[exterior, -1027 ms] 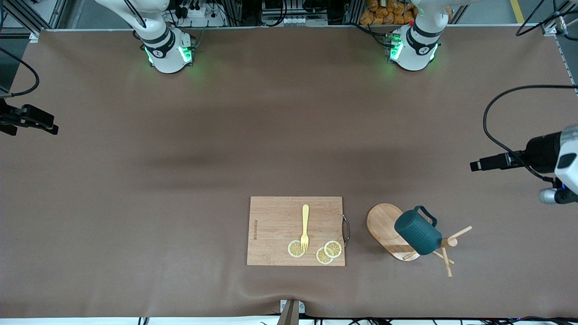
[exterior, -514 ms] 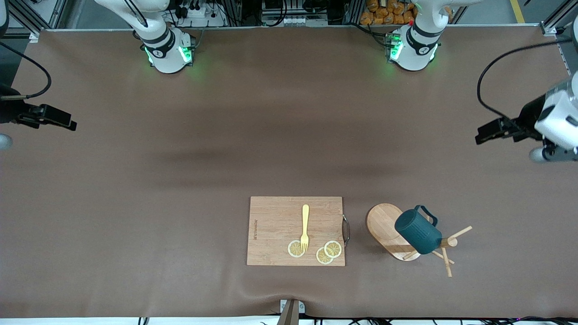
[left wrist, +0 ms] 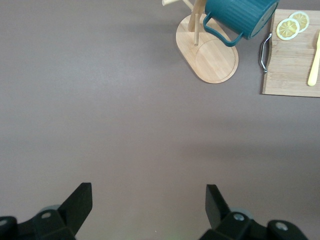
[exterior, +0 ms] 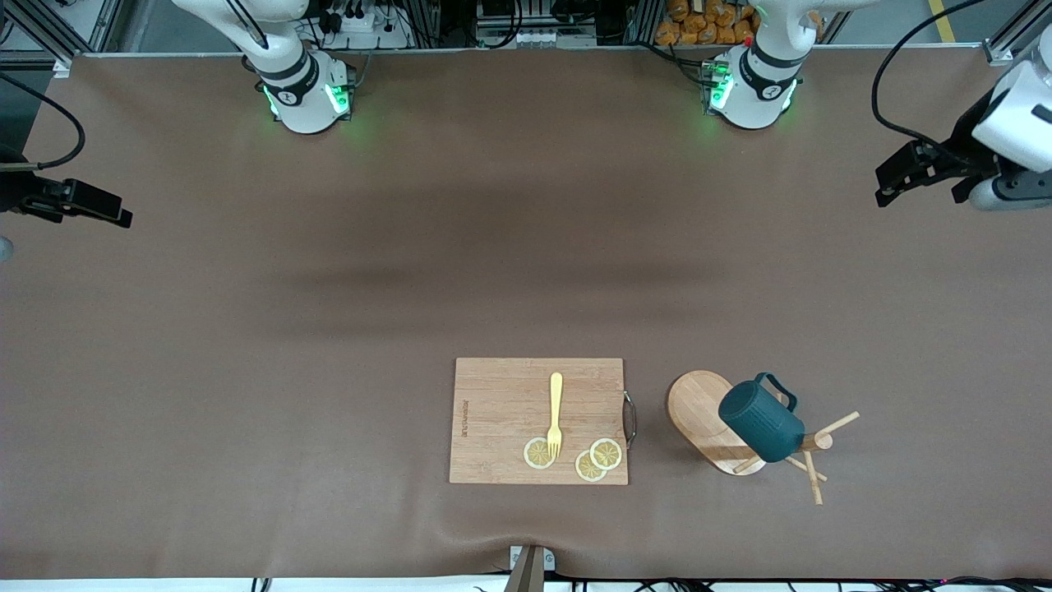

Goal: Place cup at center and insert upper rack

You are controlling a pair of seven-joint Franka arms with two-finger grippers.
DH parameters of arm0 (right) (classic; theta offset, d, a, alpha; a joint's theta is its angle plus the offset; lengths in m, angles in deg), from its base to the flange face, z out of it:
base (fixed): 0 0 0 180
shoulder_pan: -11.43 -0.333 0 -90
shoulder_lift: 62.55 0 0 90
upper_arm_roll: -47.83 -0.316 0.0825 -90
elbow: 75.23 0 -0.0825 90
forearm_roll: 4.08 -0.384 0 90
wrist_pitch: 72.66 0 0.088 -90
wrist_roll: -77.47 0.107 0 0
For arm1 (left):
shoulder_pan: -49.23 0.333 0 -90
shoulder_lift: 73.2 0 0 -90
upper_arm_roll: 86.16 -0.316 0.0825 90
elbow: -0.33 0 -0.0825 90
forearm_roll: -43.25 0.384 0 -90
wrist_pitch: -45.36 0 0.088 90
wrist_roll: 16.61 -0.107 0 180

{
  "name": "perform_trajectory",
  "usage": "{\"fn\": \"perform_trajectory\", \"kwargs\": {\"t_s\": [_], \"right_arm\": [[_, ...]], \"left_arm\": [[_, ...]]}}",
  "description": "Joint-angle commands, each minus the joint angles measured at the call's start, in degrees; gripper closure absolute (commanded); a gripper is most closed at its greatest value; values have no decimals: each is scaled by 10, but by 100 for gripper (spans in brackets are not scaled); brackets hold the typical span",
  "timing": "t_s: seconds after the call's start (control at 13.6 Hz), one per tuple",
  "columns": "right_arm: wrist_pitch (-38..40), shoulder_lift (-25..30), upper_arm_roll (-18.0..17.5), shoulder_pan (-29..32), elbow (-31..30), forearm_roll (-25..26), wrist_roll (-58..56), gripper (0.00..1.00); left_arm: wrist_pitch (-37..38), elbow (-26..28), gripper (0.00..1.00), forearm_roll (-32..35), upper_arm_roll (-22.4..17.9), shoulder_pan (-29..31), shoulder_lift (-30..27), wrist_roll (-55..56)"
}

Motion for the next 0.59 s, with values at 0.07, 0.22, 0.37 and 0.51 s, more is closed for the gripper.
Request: {"fn": "perform_trajectory", "kwargs": {"t_s": [0.07,0.22,0.37,0.51], "right_arm": [[11,-1,-1,2,18,15,-19,0],[11,-1,0,3,18,15,-20,0],[10,-1,0,3,18,16,-20,0],[10,-1,0,3,18,15,-21,0]], "left_arm": [[-7,20,0,5,7,6,-14,-2],[-6,22,0,4,7,8,-13,-2],[-6,22,0,0,6,8,-12,7],[-6,22,0,0,6,8,-12,12]]}}
